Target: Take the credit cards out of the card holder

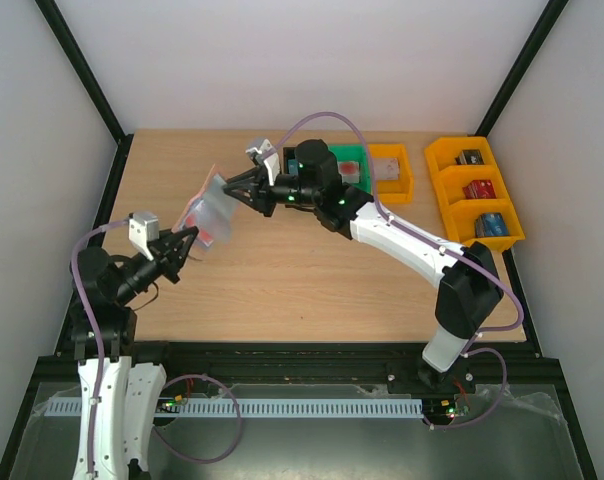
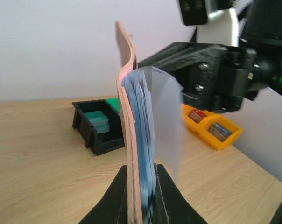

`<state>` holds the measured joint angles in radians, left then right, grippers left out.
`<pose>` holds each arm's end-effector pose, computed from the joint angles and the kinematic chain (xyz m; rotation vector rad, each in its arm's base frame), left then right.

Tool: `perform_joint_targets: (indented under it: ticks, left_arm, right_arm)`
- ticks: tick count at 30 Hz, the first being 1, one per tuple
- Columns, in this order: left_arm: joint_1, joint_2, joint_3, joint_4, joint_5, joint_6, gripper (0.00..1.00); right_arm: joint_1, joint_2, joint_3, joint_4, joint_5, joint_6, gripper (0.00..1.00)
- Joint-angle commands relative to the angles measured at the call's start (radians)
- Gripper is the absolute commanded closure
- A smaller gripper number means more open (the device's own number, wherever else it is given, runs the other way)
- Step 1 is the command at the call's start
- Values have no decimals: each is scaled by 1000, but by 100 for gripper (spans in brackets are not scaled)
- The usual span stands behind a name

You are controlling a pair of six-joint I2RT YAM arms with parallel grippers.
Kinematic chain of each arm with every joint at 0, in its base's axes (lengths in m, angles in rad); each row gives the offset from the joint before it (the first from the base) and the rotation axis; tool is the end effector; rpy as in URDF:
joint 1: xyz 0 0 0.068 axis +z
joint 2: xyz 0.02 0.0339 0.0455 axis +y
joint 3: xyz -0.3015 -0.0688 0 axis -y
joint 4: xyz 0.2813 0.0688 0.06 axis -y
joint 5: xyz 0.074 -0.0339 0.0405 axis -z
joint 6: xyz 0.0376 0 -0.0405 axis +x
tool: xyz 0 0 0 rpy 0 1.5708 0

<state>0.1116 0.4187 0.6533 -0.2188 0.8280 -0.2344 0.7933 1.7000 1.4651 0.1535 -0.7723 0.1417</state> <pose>0.1060 -0.0160 0.3614 0.3930 1.5594 -0.7356 0.2949 0.3370 0.3972 -1.1444 1.4026 1.3194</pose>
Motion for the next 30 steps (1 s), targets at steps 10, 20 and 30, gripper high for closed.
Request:
perform_joint_targets:
  ticks: [10,20,30]
  left_arm:
    - [-7,72,68,-101,-477,-13,98]
    - [-17,94,97,-97,-365,-80,98]
    - [-11,94,88,-65,-266,-136,98]
  right_arm:
    - [77,-74,-21,-201,202,-169,83]
    - [289,-79,-191,224,313,-261,96]
    - [294,47,-82,189,348,-259,98]
